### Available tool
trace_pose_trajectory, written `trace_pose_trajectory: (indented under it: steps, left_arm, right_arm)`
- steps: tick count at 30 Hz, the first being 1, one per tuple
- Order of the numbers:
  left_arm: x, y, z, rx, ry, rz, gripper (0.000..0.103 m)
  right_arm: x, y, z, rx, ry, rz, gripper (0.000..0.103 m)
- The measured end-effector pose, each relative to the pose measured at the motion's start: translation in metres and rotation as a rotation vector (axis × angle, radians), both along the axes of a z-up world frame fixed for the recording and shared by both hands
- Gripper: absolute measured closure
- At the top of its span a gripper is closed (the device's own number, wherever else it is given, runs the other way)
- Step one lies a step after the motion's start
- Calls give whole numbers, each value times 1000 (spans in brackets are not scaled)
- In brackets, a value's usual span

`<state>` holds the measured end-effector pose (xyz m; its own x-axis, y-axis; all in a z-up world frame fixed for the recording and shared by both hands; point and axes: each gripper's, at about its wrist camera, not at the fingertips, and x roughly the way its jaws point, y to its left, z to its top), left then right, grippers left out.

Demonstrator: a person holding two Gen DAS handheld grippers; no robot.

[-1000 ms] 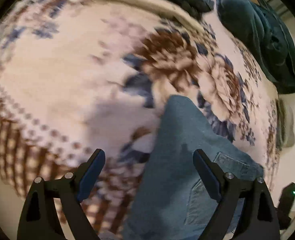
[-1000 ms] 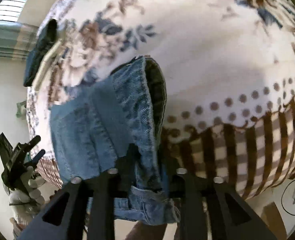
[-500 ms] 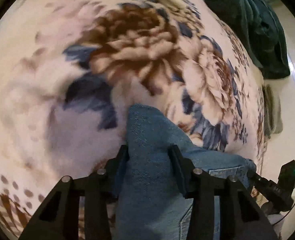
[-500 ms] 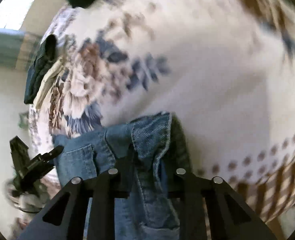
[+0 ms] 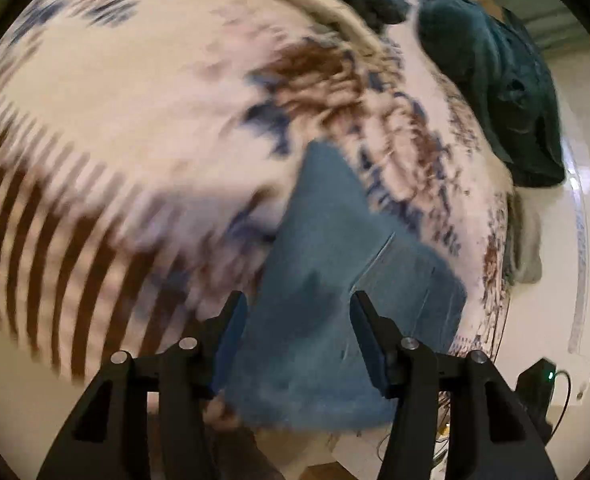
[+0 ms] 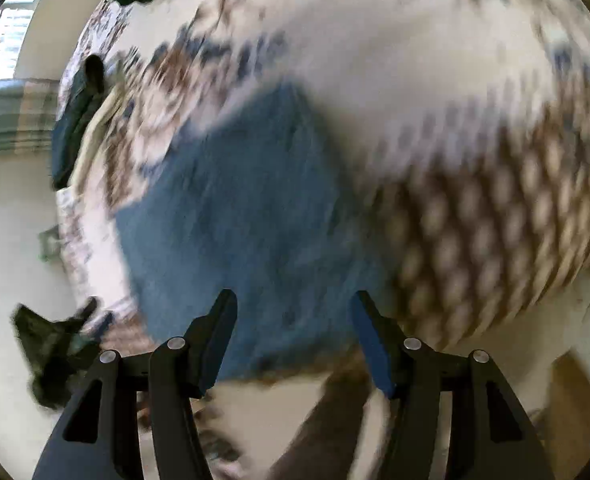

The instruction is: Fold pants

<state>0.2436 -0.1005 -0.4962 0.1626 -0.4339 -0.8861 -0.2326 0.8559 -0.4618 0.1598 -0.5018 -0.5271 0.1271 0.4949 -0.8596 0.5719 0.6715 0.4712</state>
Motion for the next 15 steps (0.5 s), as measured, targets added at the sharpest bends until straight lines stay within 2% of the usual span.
trace_pose_trajectory:
  steps: [2,4,6,8,9,11,12,15]
  left_arm:
    - [-26,1,-9,-34,46,45,52]
    - [-44,-3,-29,-80,105,81,52]
    - [-52,-8,-44,-86,125,88,52]
    - [-54,-17,-53,-50,107,66,54]
    - [-53,-20,-55,-34,93,56,54]
    - [-51,-25,-61,5,83,34,52]
    - [-49,-26,-65,12,85,25,52]
    - [-45,-24,-78,18,95,12,52]
  right_arm:
    - [-12,31,-15,131,25,4,41]
    - [-15,59,-32,188,51,12,41]
    - [-12,87,-52,226,61,32,41]
    - [-7,101,-60,221,40,42,44]
    - [-3,107,-61,181,27,57,57]
    - [0,111,-64,100,26,67,69]
    - [-2,108,-68,96,35,43,72]
    - [-7,102,-74,84,54,7,73]
